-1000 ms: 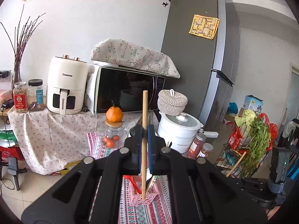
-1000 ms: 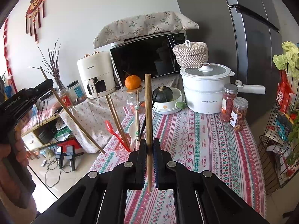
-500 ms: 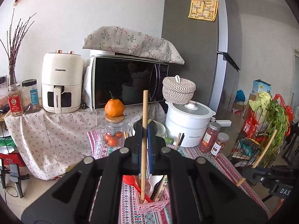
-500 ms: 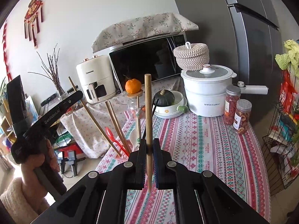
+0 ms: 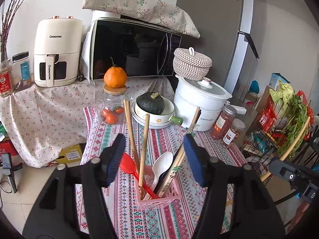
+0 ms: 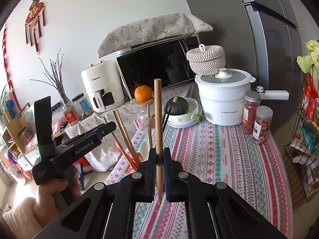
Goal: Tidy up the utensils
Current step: 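Lower the chopstick into the basket and open the left tool while the right tool carries its chopstick, then lower the wooden chopstick into the pink basket and open the right tool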
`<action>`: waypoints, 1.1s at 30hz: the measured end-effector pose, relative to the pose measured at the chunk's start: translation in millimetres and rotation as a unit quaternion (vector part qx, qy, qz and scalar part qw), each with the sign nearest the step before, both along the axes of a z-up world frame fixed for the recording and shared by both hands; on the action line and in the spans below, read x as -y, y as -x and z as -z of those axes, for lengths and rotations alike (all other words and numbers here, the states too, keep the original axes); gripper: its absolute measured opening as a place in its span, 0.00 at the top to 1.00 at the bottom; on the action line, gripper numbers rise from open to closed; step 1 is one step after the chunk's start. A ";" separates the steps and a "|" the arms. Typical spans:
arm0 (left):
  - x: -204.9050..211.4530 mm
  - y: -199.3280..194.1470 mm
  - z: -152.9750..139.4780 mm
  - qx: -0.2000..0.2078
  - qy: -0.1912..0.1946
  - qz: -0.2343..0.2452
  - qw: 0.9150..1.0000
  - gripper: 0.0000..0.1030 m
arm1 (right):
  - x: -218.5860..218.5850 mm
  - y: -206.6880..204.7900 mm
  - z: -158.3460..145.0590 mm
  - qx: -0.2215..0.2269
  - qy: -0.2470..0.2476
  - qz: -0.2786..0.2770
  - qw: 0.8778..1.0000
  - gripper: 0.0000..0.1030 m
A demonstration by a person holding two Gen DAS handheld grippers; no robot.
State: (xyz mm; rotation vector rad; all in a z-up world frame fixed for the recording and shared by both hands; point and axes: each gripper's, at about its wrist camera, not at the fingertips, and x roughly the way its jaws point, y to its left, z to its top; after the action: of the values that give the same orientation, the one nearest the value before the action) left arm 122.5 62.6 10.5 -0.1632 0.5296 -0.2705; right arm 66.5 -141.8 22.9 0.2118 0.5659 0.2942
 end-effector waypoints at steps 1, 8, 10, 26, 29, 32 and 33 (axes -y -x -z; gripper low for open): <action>-1.4 2.9 -1.0 0.001 0.005 -0.004 1.000 0.21 | -0.9 -0.8 -0.1 0.001 0.000 0.000 1.000 0.94; -7.7 19.0 -5.9 -0.036 -0.011 -0.016 0.999 0.00 | -4.2 -5.9 -6.9 0.019 -0.010 -0.004 1.000 0.94; -12.8 22.4 -2.9 -0.059 -0.017 -0.025 0.998 0.00 | -4.7 -7.5 -8.7 0.025 -0.015 -0.003 1.000 0.94; -40.1 44.0 35.4 -0.158 -0.040 -0.041 0.986 0.00 | -36.7 -42.9 -24.9 0.067 -0.014 -0.012 0.998 0.93; -41.3 42.3 39.4 -0.163 -0.044 -0.037 0.985 0.00 | -45.6 -54.8 -19.2 0.058 0.005 -0.014 0.998 0.94; -43.3 39.6 44.0 -0.170 -0.046 -0.035 0.984 0.00 | -55.3 -64.3 -9.8 0.043 0.027 -0.023 0.998 0.93; -44.1 38.7 45.3 -0.173 -0.046 -0.034 0.983 0.00 | -58.5 -66.4 -6.5 0.040 0.036 -0.023 0.998 0.93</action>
State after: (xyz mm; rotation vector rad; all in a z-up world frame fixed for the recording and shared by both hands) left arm 83.7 106.7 -34.8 -0.1389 0.8782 -0.1493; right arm 132.9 -83.3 29.5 0.1169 0.5019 0.3254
